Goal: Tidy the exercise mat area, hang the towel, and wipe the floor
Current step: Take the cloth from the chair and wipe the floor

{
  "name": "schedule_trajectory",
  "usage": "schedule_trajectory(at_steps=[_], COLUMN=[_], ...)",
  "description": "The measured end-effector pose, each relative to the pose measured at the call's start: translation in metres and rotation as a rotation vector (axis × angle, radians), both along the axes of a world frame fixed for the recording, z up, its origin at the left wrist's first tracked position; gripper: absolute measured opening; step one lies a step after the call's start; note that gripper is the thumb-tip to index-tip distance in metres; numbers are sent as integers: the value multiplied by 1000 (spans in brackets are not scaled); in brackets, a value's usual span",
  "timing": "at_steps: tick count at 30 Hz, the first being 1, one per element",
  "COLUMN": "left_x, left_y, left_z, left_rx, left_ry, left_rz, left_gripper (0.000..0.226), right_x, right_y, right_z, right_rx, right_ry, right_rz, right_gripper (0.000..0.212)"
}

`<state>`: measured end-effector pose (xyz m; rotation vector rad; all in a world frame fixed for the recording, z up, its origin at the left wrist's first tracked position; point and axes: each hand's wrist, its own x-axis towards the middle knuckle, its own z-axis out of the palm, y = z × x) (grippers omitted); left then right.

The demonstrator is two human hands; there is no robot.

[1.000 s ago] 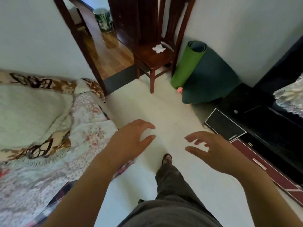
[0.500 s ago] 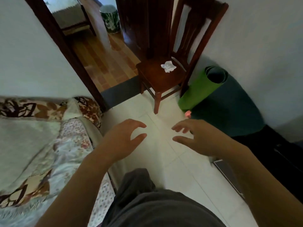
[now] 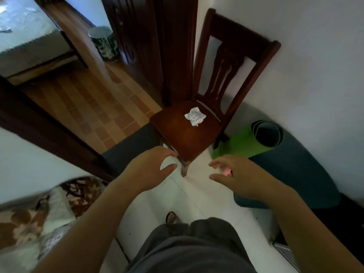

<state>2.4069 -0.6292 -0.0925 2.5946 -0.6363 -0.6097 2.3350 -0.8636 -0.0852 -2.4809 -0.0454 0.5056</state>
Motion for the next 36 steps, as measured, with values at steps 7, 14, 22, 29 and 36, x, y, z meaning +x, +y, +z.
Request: schedule_trajectory(at_steps=[7, 14, 22, 29, 36], left_x=[132, 257, 379, 450, 493], left_y=[-39, -69, -131, -157, -162], left_z=[-10, -41, -120, -265, -374], left_rx=[12, -35, 10, 347, 310], left_ry=[17, 84, 244, 353, 485], left_rz=[-139, -4, -5, -216, -1], left_gripper=[36, 35, 35, 39, 41], right_x=[118, 266, 407, 492, 533], right_y=[-26, -66, -99, -116, -124], right_z=[-7, -56, -127, -283, -429], right_rx=[86, 79, 115, 105, -24], right_ry=[18, 90, 181, 292, 221], right_rz=[-92, -63, 40, 27, -147], right_gripper=[35, 34, 34, 21, 53])
